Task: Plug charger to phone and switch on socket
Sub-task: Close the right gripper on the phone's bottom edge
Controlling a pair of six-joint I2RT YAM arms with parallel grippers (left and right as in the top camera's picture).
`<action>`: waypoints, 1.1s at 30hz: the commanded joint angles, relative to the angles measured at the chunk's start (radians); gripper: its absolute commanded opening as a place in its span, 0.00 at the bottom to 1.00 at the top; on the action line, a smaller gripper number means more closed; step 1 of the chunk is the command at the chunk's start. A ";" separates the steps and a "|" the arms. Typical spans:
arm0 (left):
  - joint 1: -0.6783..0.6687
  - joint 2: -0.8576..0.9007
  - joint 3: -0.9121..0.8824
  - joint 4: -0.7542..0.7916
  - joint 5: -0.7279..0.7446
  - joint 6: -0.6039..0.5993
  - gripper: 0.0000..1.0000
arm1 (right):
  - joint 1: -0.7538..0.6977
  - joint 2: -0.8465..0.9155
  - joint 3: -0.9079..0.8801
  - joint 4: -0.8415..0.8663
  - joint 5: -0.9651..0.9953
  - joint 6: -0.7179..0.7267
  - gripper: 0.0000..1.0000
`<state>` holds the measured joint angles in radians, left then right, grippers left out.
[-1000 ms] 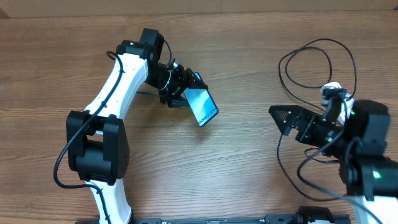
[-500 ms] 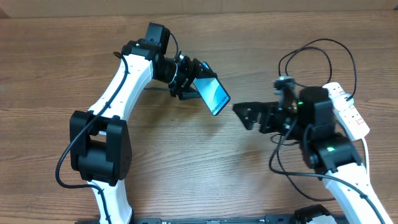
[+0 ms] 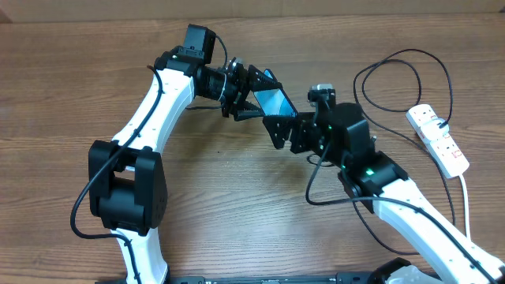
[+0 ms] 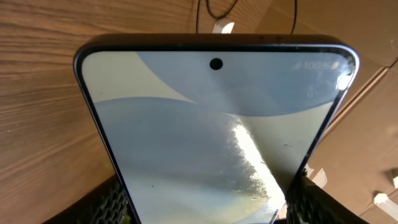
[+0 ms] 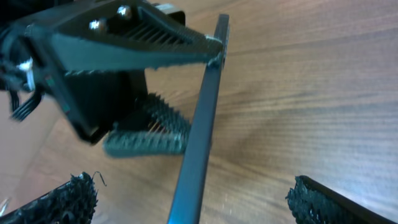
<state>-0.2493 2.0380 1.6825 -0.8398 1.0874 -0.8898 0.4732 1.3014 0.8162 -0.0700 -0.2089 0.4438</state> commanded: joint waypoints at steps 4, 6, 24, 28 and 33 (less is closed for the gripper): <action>-0.013 -0.002 0.028 0.050 0.072 -0.084 0.48 | 0.011 0.083 0.005 0.100 0.043 0.009 1.00; -0.013 -0.002 0.028 0.076 0.070 -0.112 0.48 | 0.011 0.093 0.005 0.117 0.056 0.009 0.97; -0.024 -0.002 0.028 0.094 0.031 -0.159 0.49 | 0.011 0.104 0.005 0.235 0.061 0.008 0.55; -0.024 -0.002 0.028 0.104 0.029 -0.166 0.49 | 0.011 0.104 0.005 0.221 0.059 0.002 0.54; -0.024 -0.002 0.028 0.112 0.032 -0.170 0.49 | 0.011 0.104 0.005 0.203 0.059 0.000 0.43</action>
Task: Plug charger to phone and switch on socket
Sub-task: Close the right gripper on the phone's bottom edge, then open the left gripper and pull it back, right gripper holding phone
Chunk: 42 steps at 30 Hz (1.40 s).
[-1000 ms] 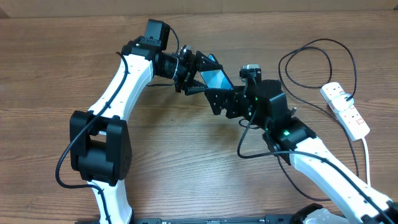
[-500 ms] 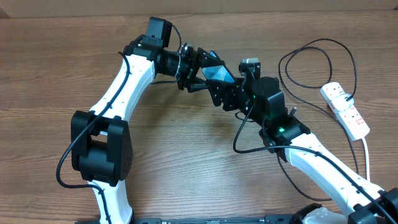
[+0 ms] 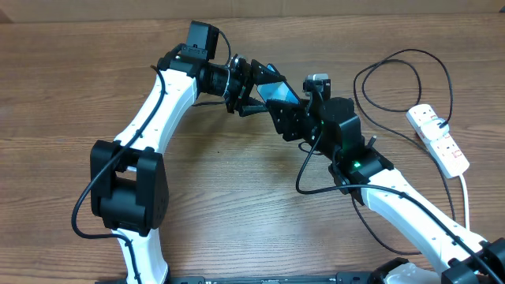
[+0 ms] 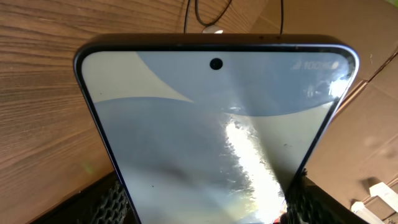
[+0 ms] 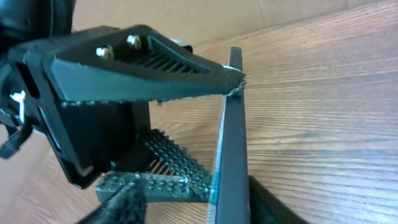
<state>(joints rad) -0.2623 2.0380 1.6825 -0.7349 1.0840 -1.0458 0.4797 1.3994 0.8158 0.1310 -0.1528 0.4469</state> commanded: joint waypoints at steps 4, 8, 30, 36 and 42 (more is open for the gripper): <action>-0.013 -0.002 0.028 0.006 0.035 -0.009 0.48 | 0.005 0.006 0.006 0.010 0.003 -0.003 0.33; -0.014 -0.002 0.028 0.006 0.035 -0.009 0.49 | 0.005 0.006 0.006 0.014 0.003 -0.003 0.27; -0.008 -0.002 0.028 0.024 -0.037 0.034 0.74 | 0.000 0.005 0.006 0.045 -0.123 0.246 0.04; 0.060 -0.011 0.039 0.226 -0.036 0.135 1.00 | -0.023 0.005 0.006 0.043 -0.240 0.456 0.04; 0.152 -0.104 0.056 0.146 -0.047 0.385 1.00 | -0.092 0.005 0.006 -0.006 -0.522 0.677 0.04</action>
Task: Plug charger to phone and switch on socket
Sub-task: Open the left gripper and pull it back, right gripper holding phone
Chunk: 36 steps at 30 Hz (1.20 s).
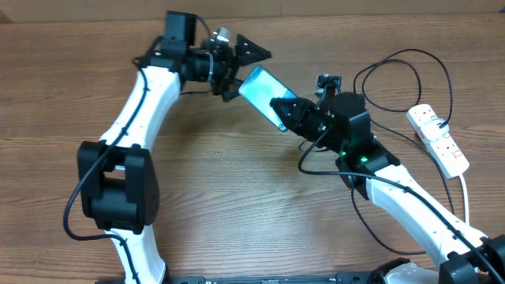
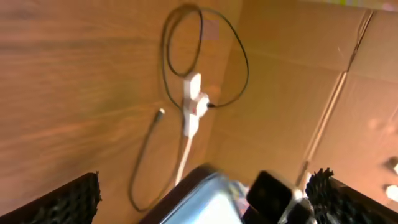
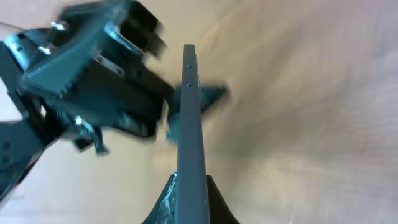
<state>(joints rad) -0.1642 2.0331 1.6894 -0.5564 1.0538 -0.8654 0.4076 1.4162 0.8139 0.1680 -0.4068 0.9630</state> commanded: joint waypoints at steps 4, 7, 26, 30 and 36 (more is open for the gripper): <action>0.103 -0.212 0.049 -0.256 -0.182 0.372 1.00 | -0.047 -0.011 0.008 -0.166 -0.422 0.117 0.04; 0.123 -0.321 0.049 -0.444 -0.434 0.438 1.00 | -0.048 -0.011 0.008 -0.346 -0.475 0.034 0.04; 0.123 -0.908 0.049 -0.887 -0.916 0.386 1.00 | 0.219 -0.386 0.008 -0.770 -0.214 0.077 0.04; 0.123 -1.026 0.049 -0.938 -0.999 0.386 1.00 | 0.236 -0.622 0.007 -0.900 0.036 0.081 0.04; 0.123 -1.096 0.049 -0.952 -1.010 0.360 1.00 | 0.236 -0.853 -0.141 -0.834 0.259 0.249 0.04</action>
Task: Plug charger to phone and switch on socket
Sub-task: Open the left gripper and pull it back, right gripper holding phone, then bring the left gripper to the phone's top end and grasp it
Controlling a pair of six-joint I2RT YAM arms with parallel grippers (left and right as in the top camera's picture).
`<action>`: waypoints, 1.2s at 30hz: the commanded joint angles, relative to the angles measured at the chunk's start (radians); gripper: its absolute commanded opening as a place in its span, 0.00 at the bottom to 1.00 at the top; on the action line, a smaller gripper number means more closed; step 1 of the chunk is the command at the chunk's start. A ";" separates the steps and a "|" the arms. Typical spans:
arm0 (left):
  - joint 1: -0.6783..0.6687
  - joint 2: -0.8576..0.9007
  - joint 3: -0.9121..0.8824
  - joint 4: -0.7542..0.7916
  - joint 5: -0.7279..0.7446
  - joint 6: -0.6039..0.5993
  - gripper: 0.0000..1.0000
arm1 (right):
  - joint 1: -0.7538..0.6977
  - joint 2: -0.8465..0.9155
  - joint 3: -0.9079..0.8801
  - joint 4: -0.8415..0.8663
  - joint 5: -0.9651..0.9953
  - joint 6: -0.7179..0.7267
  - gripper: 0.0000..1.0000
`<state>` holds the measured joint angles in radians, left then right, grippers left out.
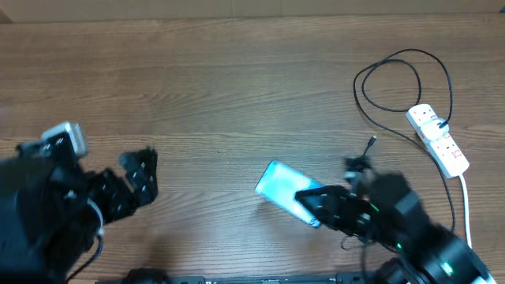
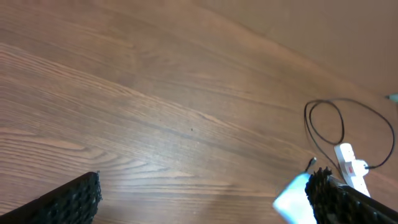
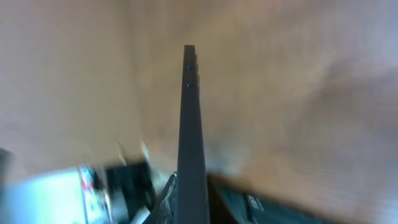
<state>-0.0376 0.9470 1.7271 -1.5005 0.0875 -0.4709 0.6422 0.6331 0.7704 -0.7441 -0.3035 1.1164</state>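
Observation:
The phone (image 1: 280, 190), its screen lit pale blue, is held above the table at the near middle with my right gripper (image 1: 316, 207) shut on its lower end. The right wrist view shows the phone (image 3: 189, 118) edge-on, rising from the right gripper (image 3: 189, 202). My left gripper (image 1: 138, 183) hangs open and holds nothing at the near left; in its own view the left gripper (image 2: 205, 186) spreads wide over bare wood, with the phone (image 2: 291, 200) at its right finger. The black charger cable (image 1: 402, 83) loops by the white socket strip (image 1: 439, 139), its free plug (image 1: 371, 143) lying on the table.
The wooden table (image 1: 237, 95) spans the view. The socket strip (image 2: 350, 168) and the cable loop (image 2: 348, 124) lie at the far right, with a white lead running from the strip toward the front edge. Brown cardboard stands behind the table.
My left gripper, then open at the far middle beside the phone, is now at the near left. My right gripper has carried the phone from the far middle to the near middle-right.
First my left gripper held the phone at the far middle while the right gripper stood open round its lower end. Then the right fingers were close against the phone. Later the left was open and apart, the right alone holding. Now both arms are near the front.

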 commanded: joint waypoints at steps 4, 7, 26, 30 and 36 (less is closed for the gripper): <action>-0.004 -0.014 0.008 -0.034 -0.044 -0.085 0.99 | -0.001 -0.064 -0.330 0.499 0.063 0.167 0.04; -0.004 -0.015 0.001 -0.070 -0.044 -0.147 1.00 | -0.004 0.006 -0.467 0.855 0.031 0.283 0.04; -0.004 -0.080 -0.611 0.122 0.452 -0.529 1.00 | -0.004 0.733 -0.506 1.837 -0.325 0.692 0.04; -0.005 -0.080 -0.737 0.277 0.552 -0.567 0.94 | -0.004 0.737 -0.506 1.834 -0.315 0.749 0.04; -0.034 -0.080 -0.892 0.478 0.568 -0.652 0.78 | -0.002 0.737 -0.506 1.830 -0.251 0.841 0.04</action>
<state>-0.0502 0.8772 0.8963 -1.0794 0.6014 -1.0477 0.6411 1.3777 0.2504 1.0687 -0.6033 1.8782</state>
